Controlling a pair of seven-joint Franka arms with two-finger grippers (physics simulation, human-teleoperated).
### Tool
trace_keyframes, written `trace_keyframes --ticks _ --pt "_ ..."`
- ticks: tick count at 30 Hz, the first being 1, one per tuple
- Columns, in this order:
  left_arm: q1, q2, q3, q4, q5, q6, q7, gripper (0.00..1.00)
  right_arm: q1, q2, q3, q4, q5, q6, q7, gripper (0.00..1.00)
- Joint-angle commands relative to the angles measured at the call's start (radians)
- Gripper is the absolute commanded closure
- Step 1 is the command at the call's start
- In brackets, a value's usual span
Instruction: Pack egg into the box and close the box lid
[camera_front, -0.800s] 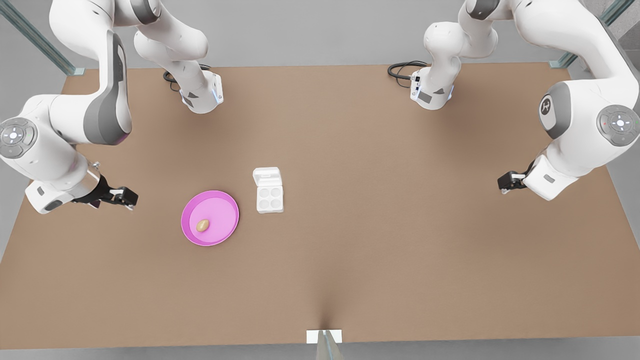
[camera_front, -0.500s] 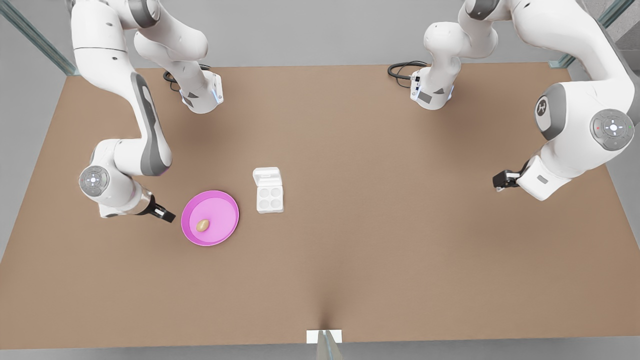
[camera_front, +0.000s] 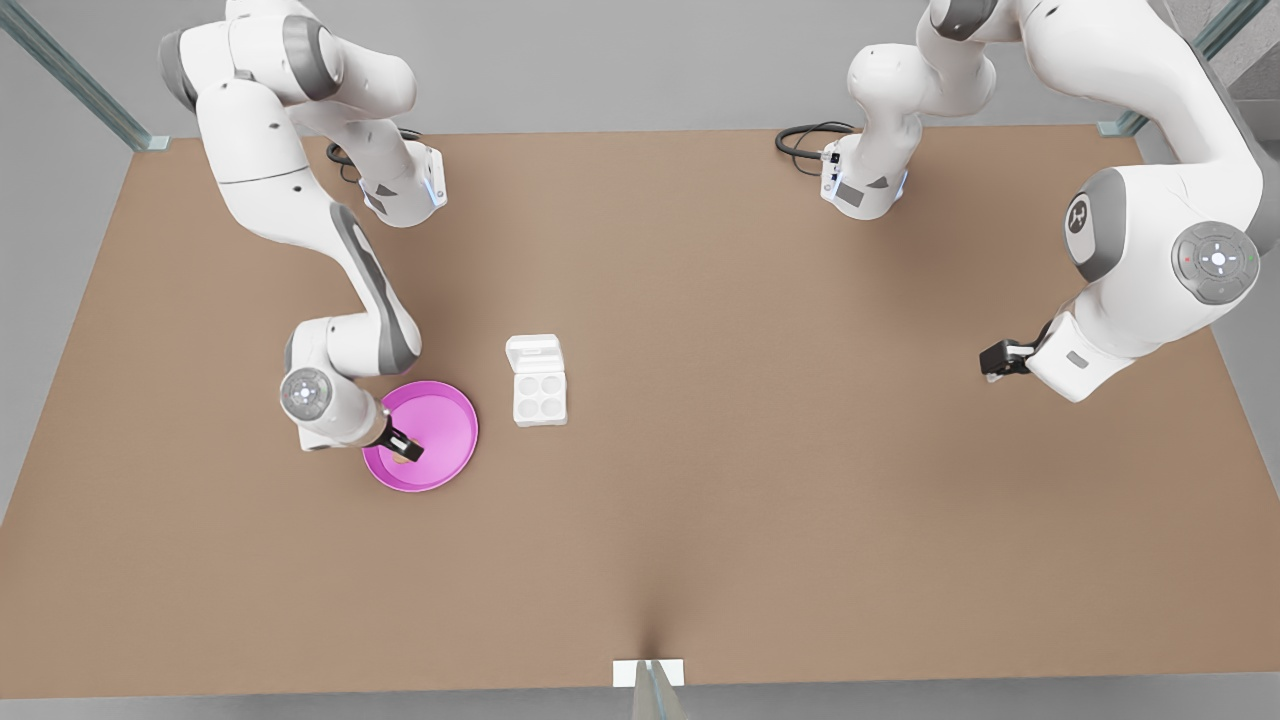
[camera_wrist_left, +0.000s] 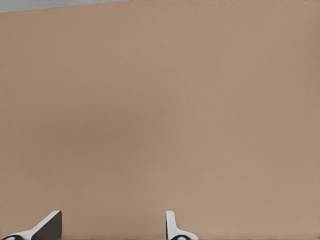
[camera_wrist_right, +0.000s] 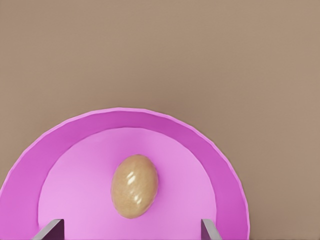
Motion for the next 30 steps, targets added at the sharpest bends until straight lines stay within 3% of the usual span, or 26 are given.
trace_keyframes --ticks 1,15,16,17,26,30 --pt "0.000 0.000 0.000 0.000 0.000 -0.002 0.000 0.00 0.000 0.006 0.000 0.001 0.000 0.005 0.000 0.00" --pt "0.000 0.000 0.000 0.000 0.000 -0.008 0.000 0.00 -0.001 0.089 0.002 0.007 0.000 0.101 0.000 0.00" --pt "0.000 0.000 0.000 0.000 0.000 -0.009 0.000 0.00 -0.001 0.092 0.002 0.007 0.000 0.101 0.000 0.18" --pt "0.000 0.000 0.000 0.000 0.000 -0.017 0.000 0.00 0.000 0.094 0.002 0.007 0.000 0.101 0.002 0.25" --pt "0.000 0.000 0.000 0.000 0.000 -0.017 0.000 0.00 -0.003 0.102 0.002 0.020 0.000 0.103 0.000 0.41" --pt "0.000 0.001 0.000 0.000 0.000 -0.017 0.000 0.00 -0.005 0.105 0.002 0.021 0.000 0.103 -0.002 0.43"
